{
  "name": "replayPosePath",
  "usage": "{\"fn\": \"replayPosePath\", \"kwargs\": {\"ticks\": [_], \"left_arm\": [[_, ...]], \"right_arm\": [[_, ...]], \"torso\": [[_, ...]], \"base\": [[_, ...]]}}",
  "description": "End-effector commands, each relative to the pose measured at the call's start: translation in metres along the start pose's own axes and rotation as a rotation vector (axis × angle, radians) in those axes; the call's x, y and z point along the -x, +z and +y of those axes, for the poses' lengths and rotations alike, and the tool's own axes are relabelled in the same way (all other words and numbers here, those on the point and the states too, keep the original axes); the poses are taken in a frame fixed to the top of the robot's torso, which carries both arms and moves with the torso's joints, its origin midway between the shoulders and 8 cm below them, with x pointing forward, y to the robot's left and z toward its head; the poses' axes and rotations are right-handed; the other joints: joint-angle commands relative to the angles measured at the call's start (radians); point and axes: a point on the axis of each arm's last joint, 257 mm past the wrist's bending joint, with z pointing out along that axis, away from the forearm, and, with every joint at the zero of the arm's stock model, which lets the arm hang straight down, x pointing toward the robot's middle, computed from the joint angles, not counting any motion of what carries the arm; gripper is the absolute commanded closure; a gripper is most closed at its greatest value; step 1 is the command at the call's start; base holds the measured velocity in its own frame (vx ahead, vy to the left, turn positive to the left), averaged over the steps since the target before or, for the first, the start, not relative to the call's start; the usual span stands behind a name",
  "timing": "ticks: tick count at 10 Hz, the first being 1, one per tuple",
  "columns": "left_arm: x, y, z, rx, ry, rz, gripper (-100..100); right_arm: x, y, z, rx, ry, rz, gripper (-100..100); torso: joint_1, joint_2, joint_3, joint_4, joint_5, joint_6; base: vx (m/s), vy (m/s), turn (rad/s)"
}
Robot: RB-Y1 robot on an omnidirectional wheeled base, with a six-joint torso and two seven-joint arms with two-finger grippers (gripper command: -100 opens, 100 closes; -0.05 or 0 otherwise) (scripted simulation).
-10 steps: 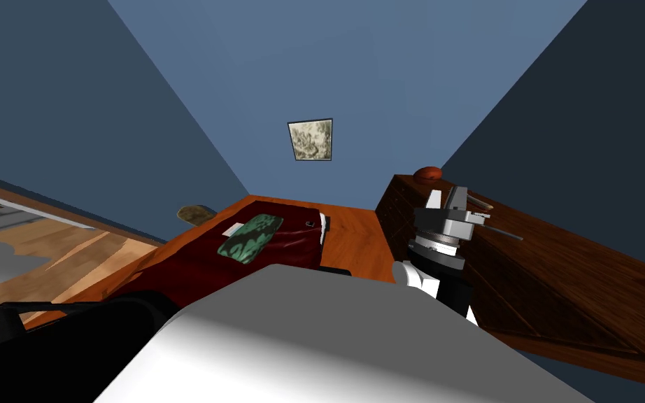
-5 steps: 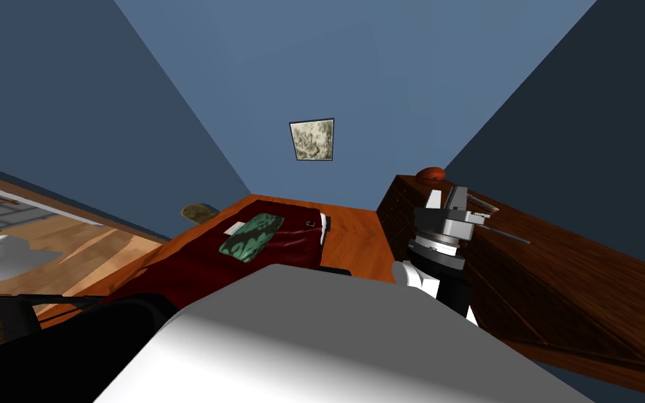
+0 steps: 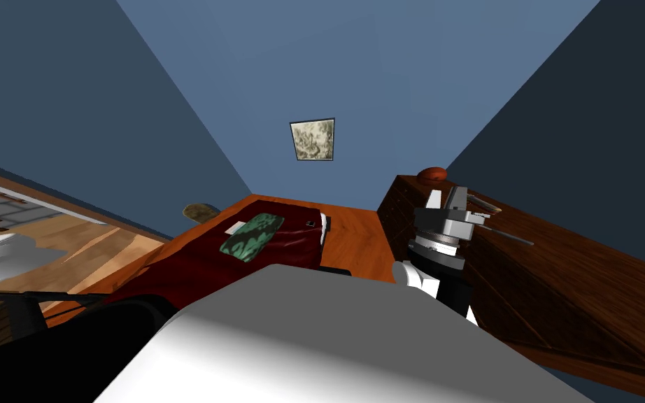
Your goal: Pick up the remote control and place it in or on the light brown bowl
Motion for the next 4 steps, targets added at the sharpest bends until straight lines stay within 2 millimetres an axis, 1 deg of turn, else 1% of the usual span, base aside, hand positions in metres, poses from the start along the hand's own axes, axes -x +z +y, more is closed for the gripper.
{"fn": "replayPosePath", "kwargs": {"ticks": [1,4], "left_arm": [[0.0000,0.0000,0.0000,0.000,0.000,0.000,0],[0.0000,0.0000,0.0000,0.000,0.000,0.000,0]], "right_arm": [[0.0000,0.0000,0.0000,0.000,0.000,0.000,0],[0.0000,0.0000,0.0000,0.000,0.000,0.000,0]], "torso": [[0.000,0.000,0.000,0.000,0.000,0.000],[0.000,0.000,0.000,0.000,0.000,0.000]], "base": [[0.000,0.000,0.000],[0.000,0.000,0.000]]}}
